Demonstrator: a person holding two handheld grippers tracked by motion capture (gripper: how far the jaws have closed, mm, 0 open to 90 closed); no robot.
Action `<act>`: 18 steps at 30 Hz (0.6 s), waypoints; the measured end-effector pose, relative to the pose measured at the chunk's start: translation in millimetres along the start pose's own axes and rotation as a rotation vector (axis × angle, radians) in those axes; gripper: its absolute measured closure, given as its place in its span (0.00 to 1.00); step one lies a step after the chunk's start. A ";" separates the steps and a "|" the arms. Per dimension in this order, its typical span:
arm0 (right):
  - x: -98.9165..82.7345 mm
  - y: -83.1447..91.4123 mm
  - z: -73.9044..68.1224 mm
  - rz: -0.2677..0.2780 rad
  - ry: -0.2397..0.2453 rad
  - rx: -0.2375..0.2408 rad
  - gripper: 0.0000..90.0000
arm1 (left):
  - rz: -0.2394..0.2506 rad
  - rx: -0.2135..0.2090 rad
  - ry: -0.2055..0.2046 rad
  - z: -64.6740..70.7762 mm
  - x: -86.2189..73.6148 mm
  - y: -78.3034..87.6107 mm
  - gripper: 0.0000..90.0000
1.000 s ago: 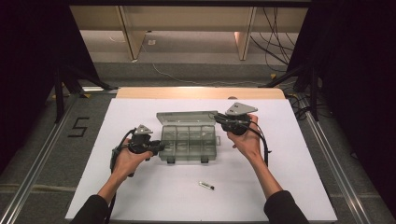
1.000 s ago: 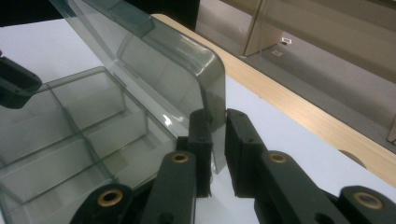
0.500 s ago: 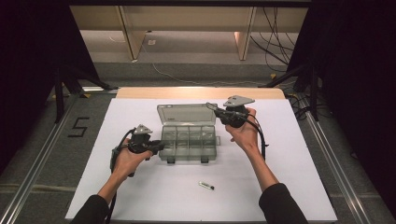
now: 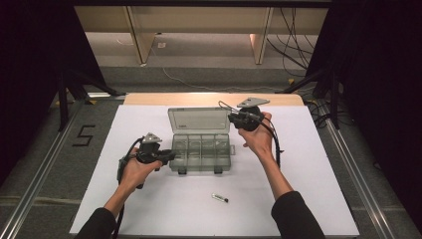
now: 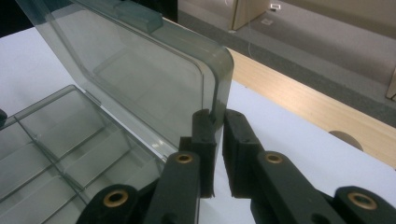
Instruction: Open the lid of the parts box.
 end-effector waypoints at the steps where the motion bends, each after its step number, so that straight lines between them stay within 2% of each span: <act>1: 1.3 -1.2 1.0 -0.010 -0.020 -0.003 0.93 | 0.004 0.004 0.002 -0.2 0.2 -0.2 0.80; 2: 1.3 -1.2 1.0 -0.010 -0.020 -0.003 0.93 | 0.004 0.004 0.002 -0.2 0.2 -0.2 0.80; 3: 1.5 -1.4 1.2 -0.029 -0.049 -0.005 0.93 | 0.012 0.006 0.008 0.0 0.7 -0.8 0.80; 4: 3.4 -3.1 3.0 -0.017 -0.049 -0.017 0.93 | 0.013 0.006 0.008 -0.1 0.8 -1.0 0.80; 7: 4.3 -4.6 5.0 -0.039 -0.045 -0.013 0.93 | 0.013 0.001 0.013 0.1 1.0 -1.1 0.80; 9: 5.2 -5.3 5.3 -0.059 -0.073 -0.029 0.93 | 0.014 0.000 0.015 0.1 1.1 -1.2 0.80; 12: 7.1 -7.0 6.5 -0.062 -0.077 -0.027 0.94 | 0.015 -0.001 0.018 0.2 1.4 -1.6 0.80; 14: 8.1 -8.6 7.3 -0.076 -0.094 -0.034 0.94 | 0.039 0.006 0.045 1.5 3.3 -3.2 0.80; 17: 9.2 -10.9 10.1 -0.073 -0.084 -0.046 0.94 | 0.030 0.000 0.039 1.3 2.7 -2.7 0.80; 18: 9.2 -10.1 8.7 -0.087 -0.109 -0.036 0.94 | 0.038 0.005 0.044 1.4 3.3 -3.1 0.80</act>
Point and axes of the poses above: each handheld gripper's, and its own axes: y roughly backward along the jaws, x roughly out of its top, z roughly to its right, the point moved 9 cm from there along -y, roughly forward along the jaws, and after that the axes turned 1 degree about -z, right-handed, at the moved point
